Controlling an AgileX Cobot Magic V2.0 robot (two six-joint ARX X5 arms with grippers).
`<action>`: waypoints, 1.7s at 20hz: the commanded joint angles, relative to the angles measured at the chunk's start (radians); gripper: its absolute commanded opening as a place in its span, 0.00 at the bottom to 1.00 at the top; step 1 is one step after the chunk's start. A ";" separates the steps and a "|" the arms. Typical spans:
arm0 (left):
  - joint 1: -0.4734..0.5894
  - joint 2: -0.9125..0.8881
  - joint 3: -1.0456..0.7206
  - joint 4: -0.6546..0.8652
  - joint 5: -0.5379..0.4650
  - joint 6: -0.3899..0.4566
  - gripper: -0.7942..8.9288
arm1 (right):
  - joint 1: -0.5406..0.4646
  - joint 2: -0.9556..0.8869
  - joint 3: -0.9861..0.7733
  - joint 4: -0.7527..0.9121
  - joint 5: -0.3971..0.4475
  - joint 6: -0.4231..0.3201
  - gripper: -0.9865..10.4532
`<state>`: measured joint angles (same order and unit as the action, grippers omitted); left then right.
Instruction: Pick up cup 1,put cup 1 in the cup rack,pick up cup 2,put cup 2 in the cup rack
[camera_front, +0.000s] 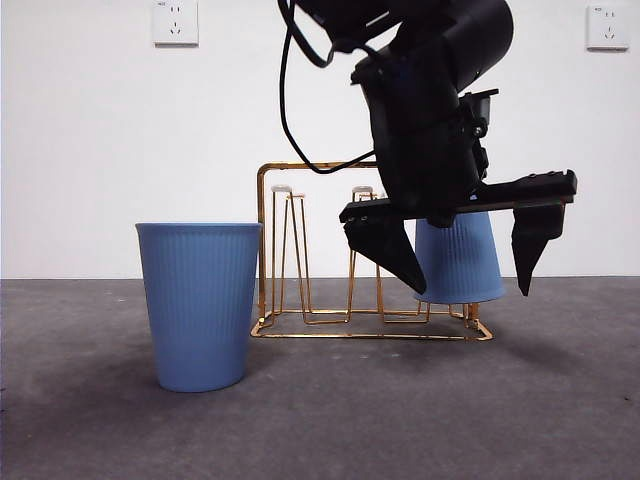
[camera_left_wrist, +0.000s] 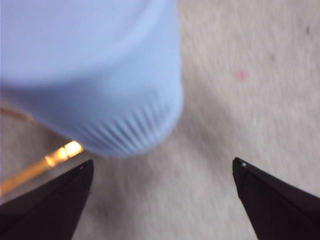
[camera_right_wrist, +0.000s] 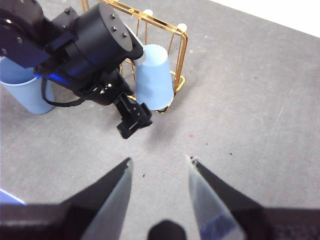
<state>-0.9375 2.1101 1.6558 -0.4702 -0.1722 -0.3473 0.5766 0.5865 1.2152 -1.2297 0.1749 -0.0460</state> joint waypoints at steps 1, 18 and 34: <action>-0.006 -0.003 -0.004 -0.074 0.057 -0.027 0.57 | 0.000 -0.002 -0.006 0.010 -0.003 -0.007 0.25; -0.065 -0.774 -0.004 -0.423 -0.157 0.092 0.56 | 0.000 0.180 -0.006 0.224 -0.343 0.126 0.25; -0.065 -1.124 -0.005 -0.774 -0.328 0.064 0.56 | 0.151 1.070 0.090 0.705 -0.423 0.236 0.45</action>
<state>-1.0008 0.9878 1.6554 -1.2449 -0.4957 -0.2882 0.7258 1.6577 1.2984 -0.5354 -0.2474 0.1802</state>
